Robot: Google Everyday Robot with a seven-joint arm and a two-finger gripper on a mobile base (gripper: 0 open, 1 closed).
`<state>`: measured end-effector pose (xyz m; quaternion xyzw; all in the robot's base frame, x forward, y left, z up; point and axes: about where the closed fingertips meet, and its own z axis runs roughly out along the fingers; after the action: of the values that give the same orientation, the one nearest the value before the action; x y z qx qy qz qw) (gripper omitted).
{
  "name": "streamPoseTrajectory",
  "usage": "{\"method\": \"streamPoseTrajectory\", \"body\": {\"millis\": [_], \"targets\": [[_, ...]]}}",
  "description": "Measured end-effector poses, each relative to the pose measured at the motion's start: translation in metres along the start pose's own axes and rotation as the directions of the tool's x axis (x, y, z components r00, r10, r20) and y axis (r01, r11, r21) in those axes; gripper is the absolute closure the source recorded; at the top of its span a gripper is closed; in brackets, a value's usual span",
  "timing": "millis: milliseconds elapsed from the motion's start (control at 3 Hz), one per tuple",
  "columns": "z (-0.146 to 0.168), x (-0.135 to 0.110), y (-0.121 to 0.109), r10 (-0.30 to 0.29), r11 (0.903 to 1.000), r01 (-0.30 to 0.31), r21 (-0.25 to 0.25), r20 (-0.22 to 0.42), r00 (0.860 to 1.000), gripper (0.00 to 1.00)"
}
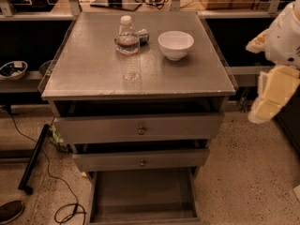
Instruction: Place water bottle into bottom drawer
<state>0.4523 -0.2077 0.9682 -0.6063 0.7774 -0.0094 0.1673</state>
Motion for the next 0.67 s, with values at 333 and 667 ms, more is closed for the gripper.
{"method": "streamPoseTrajectory", "body": {"millis": [333, 667], "targets": [[0.0307, -0.0236, -0.0197, 0.001, 0.998, 0.004, -0.062, 0.083, 0.997, 0.0], [0.0307, -0.0236, -0.0197, 0.001, 0.998, 0.004, -0.062, 0.083, 0.997, 0.0]]}}
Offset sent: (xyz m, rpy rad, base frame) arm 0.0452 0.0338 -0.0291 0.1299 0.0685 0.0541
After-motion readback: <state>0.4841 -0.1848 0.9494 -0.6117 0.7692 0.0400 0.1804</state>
